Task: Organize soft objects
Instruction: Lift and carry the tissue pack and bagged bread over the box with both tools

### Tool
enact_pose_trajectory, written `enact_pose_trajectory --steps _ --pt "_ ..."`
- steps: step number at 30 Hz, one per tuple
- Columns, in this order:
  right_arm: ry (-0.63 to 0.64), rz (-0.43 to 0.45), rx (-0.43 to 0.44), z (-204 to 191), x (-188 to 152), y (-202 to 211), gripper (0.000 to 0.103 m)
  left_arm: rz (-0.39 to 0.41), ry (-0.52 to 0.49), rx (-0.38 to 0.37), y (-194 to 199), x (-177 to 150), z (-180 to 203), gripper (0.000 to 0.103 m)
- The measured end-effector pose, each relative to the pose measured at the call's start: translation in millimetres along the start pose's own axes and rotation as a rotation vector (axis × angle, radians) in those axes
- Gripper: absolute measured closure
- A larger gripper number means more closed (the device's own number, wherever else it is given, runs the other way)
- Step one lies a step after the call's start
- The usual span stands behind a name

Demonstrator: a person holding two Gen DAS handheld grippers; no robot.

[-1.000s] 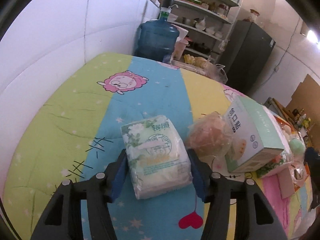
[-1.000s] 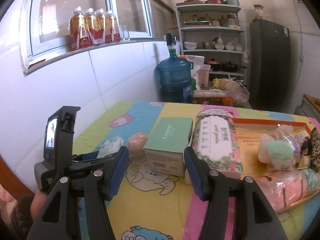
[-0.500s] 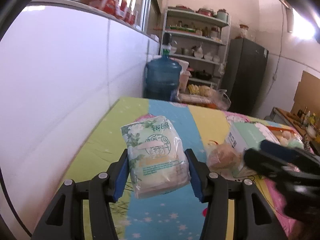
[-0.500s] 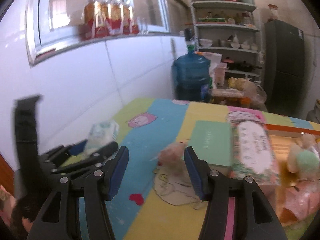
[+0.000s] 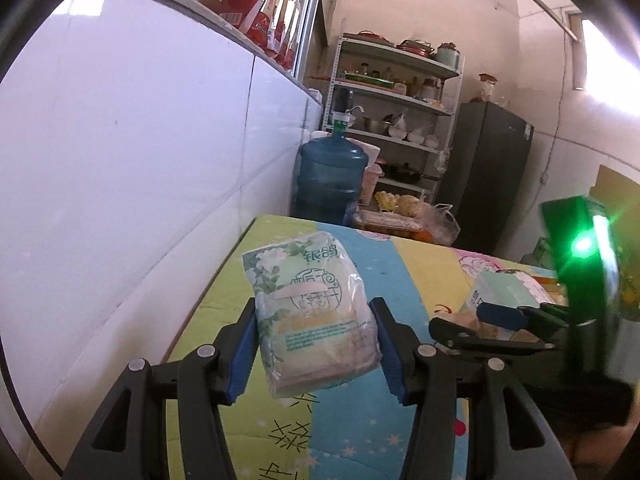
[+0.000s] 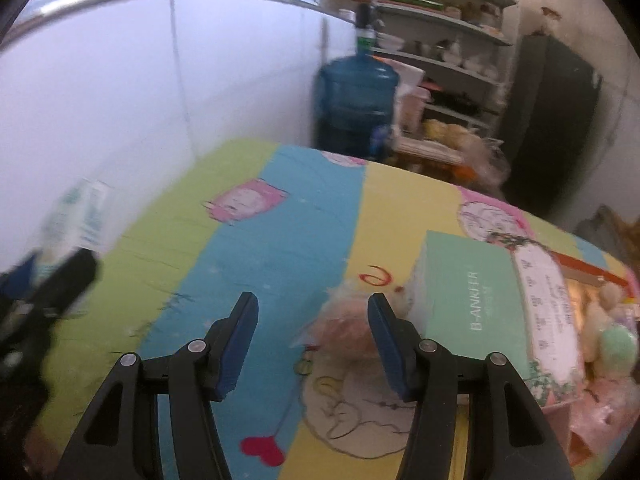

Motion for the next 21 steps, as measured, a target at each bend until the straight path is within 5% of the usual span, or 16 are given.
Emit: enact_pose_trajectory --steps 13,16,21 --pt "0.354 -0.065 -0.352 -28.7 -28.9 -38.4 0.033 0.014 0.036 -0.083 2.8 -2.5 -16.7 0.049" --pt "0.411 -0.075 -0.415 -23.7 -32.4 -41.4 0.053 0.011 0.041 -0.094 2.7 -4.4 -20.4 0.049" --pt "0.362 -0.047 -0.365 -19.2 -31.7 -30.4 0.055 0.013 0.04 -0.094 3.3 -4.5 -22.7 0.049"
Point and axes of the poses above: each gripper's, at about its wrist camera, not at the fingertips, and y roughly against the way its jaws point, z to its right, x to its top, the point moved 5 cm from there along -y, roughly the way its jaws point, and after that the axes turned 8 degrees about z, right-handed, at the moved point
